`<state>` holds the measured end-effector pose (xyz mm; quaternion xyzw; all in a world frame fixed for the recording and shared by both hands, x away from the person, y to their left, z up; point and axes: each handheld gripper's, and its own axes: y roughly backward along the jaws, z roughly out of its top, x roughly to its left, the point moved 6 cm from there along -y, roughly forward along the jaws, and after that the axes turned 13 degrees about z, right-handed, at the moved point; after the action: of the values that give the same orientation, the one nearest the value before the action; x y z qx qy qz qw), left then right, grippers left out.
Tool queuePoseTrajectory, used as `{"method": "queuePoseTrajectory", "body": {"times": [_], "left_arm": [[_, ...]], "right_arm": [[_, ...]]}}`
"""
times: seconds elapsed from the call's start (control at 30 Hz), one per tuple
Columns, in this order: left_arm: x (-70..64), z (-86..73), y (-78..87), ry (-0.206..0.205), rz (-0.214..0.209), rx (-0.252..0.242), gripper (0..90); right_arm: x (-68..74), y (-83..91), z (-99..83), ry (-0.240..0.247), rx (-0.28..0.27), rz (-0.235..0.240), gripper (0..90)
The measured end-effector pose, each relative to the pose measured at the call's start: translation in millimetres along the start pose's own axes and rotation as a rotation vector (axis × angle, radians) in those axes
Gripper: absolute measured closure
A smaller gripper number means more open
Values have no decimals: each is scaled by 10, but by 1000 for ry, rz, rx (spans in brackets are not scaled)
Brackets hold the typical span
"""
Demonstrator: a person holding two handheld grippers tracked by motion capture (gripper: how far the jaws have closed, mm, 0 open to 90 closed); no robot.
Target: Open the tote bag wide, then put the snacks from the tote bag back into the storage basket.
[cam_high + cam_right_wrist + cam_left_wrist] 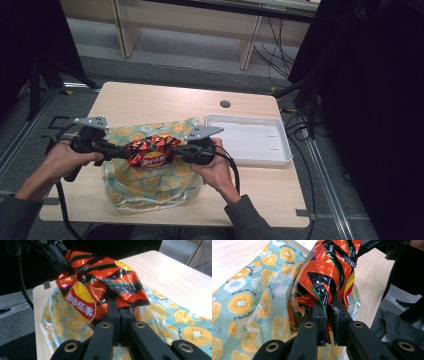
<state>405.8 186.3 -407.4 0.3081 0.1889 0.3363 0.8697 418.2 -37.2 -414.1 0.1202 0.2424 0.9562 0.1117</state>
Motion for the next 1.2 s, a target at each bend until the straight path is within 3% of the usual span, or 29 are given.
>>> {"method": "queuePoseTrajectory", "body": {"times": [0.03,0.1,0.17,0.2,0.23,0.33,0.53,0.63,0.8,0.87,0.9,0.97,1.0,1.13,1.2], "left_arm": [[0,-4,1,2,9,1,820],[0,-2,3,-5,9,-2,818],[-5,-3,9,-11,4,2,814],[-8,-2,9,-14,15,-5,810],[-10,-5,17,-13,12,-3,806],[-7,-13,42,-14,8,-7,788],[-46,-3,139,-14,26,-35,685],[-89,29,242,-21,69,-69,587],[-178,36,505,-8,101,-164,441],[-182,-34,576,-4,118,-180,406],[-181,-79,597,5,129,-185,398],[-175,-186,606,24,163,-185,374],[-185,-248,594,33,181,-188,362],[-228,-496,516,25,203,-168,343],[-224,-572,476,33,216,-167,334]], "right_arm": [[-1,2,2,17,-3,2,900],[29,18,-7,-9,-2,4,900],[15,22,-1,12,-11,0,900],[33,17,-8,-21,-20,-8,900],[35,14,-8,-23,-24,-10,900],[32,20,9,-3,-14,-1,900],[44,55,29,-25,-37,18,900],[16,102,59,-50,-86,12,900],[37,183,103,-89,-104,29,900],[48,204,130,-92,-114,39,900],[54,197,156,-70,-134,55,900],[113,233,176,-105,-127,55,900],[123,234,204,-75,-137,71,900],[233,351,294,-89,-163,87,900],[273,430,359,-87,-180,123,900]]}}
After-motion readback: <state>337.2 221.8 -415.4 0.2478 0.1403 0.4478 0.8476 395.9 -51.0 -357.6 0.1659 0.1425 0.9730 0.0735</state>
